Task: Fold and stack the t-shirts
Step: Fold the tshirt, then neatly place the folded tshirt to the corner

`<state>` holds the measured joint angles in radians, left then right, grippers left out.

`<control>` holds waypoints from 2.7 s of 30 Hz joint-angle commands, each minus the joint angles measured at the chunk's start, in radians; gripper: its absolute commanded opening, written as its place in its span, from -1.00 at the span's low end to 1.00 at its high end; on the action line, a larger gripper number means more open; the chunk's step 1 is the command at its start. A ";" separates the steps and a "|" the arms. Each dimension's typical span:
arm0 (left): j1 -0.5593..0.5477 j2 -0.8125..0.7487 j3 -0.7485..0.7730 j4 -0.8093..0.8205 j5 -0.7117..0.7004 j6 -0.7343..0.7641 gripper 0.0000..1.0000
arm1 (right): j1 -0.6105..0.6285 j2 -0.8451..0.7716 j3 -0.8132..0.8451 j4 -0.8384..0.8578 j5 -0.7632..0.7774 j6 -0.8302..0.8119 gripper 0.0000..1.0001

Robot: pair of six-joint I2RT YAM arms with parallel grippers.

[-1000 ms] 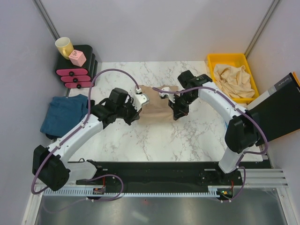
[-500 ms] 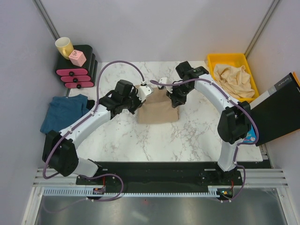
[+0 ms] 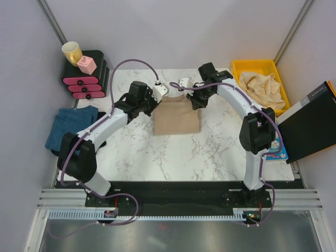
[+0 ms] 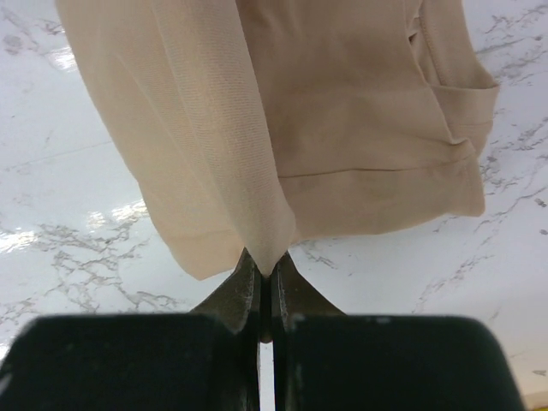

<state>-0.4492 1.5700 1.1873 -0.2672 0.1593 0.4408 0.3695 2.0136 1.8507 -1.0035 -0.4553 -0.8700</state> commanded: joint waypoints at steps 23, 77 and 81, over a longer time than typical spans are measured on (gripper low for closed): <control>0.081 0.318 0.282 0.086 -0.107 0.065 -0.96 | -0.055 0.188 0.136 0.350 0.155 0.063 -1.00; 0.270 0.524 0.380 -0.147 0.434 -0.625 0.67 | -0.192 -0.007 -0.061 0.102 -0.077 0.215 0.50; 0.277 0.570 0.411 -0.095 0.503 -0.712 0.73 | -0.192 -0.010 -0.035 0.030 -0.085 0.181 0.49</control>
<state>-0.1780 2.1143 1.5341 -0.4572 0.5343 -0.1150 0.1783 2.0335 1.7557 -0.8909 -0.4900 -0.6392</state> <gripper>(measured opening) 0.843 0.751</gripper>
